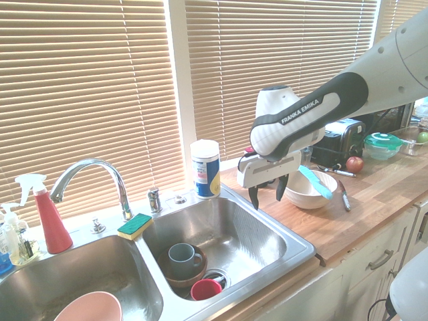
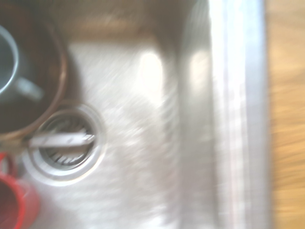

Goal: Put the knife into the sink

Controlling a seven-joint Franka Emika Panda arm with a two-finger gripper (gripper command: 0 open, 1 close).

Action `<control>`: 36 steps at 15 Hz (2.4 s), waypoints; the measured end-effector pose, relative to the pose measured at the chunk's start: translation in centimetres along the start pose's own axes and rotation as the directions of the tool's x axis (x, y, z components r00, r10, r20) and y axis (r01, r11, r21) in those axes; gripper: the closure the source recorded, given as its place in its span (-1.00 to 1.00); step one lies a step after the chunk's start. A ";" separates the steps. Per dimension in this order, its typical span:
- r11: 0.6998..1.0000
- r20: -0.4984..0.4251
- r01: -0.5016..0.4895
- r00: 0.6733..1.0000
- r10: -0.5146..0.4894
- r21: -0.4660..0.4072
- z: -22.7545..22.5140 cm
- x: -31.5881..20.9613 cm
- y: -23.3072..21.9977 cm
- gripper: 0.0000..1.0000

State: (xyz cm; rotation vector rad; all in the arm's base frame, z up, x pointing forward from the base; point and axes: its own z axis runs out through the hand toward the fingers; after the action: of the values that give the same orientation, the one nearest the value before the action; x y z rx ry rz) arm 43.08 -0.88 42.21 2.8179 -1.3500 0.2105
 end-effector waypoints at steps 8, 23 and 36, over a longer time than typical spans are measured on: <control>0.964 -0.036 -0.266 0.963 0.266 -0.003 -1.6 9.5 9.9 -1.00; 0.933 -0.054 -0.360 0.931 0.361 0.024 2.7 14.2 14.3 1.00; 0.942 -0.056 -0.334 0.941 0.334 0.022 4.0 14.2 13.3 1.00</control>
State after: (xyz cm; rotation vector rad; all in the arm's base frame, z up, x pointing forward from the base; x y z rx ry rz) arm 41.96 -20.49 39.39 2.5476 -1.8106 0.3030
